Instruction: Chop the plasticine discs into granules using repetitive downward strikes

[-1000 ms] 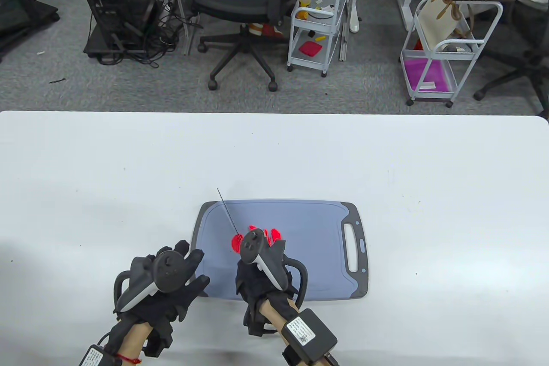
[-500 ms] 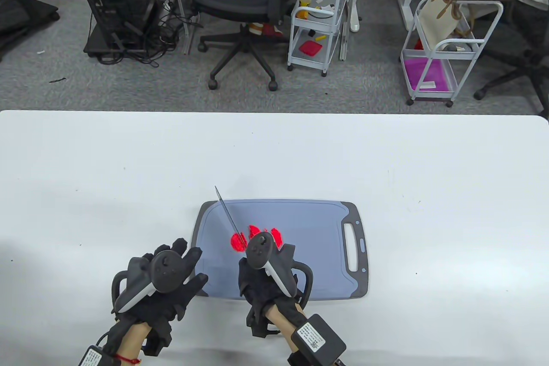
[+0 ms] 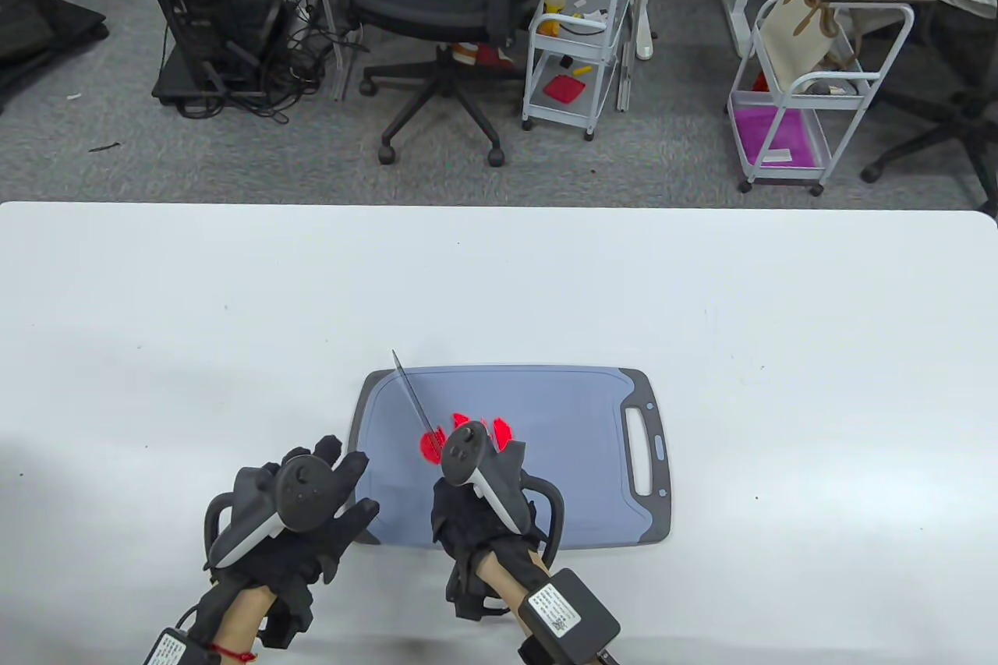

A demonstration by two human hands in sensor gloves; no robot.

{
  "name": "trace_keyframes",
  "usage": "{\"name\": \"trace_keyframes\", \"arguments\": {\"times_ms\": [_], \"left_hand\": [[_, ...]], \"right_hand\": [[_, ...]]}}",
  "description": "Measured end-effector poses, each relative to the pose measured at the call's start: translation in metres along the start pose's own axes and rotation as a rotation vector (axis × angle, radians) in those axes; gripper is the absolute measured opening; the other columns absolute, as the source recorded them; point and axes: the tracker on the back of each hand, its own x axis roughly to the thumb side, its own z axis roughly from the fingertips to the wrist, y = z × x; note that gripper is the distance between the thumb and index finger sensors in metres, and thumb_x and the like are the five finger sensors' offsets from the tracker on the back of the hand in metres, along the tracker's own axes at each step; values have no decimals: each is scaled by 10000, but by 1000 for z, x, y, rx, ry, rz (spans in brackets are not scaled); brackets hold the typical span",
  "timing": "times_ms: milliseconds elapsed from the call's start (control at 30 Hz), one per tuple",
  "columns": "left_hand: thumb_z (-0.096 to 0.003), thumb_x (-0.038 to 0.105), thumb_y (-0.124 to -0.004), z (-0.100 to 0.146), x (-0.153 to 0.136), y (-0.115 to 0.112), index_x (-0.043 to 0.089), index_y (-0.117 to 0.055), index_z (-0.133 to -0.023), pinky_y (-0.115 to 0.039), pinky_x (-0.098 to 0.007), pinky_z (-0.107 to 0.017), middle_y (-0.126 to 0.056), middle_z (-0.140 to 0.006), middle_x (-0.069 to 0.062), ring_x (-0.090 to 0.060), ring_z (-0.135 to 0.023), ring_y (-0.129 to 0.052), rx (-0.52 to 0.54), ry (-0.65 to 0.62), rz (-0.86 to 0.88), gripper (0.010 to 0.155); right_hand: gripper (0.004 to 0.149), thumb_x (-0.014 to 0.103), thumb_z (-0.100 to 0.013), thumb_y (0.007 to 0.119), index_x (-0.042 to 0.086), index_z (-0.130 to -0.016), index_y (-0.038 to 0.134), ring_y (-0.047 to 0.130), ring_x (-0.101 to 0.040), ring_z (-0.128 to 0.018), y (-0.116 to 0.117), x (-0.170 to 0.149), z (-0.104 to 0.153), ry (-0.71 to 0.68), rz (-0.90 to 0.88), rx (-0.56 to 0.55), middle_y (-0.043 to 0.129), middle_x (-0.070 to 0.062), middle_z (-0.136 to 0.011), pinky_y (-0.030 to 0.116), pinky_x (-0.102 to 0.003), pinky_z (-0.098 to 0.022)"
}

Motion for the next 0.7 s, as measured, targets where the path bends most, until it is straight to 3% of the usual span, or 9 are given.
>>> {"name": "trace_keyframes", "arguments": {"times_ms": [233,533,700], "left_hand": [[-480,679,-594,1,-5,2,370,-626,-1131,-448,-694,-756,-506,-1288,-53,-481,-1121,-587,13,18,5,721],[-479,679,-594,1,-1,0,373,-626,-1130,-450,-692,-757,-508,-1288,-50,-480,-1122,-586,12,4,-2,720],[-481,679,-593,1,-3,2,369,-626,-1131,-449,-693,-757,-509,-1288,-52,-483,-1121,-584,15,11,-5,722]], "right_hand": [[475,467,-508,770,78,-779,792,1090,-273,48,-10,-2,6,40,54,76,989,52,-356,856,-471,13],[473,466,-495,792,77,-763,824,1080,-271,62,-4,-7,2,-9,-24,-22,1003,46,-346,850,-470,22],[475,463,-492,797,76,-765,832,1078,-277,59,-16,-12,8,-44,-99,-38,1005,39,-348,847,-474,20]]}}
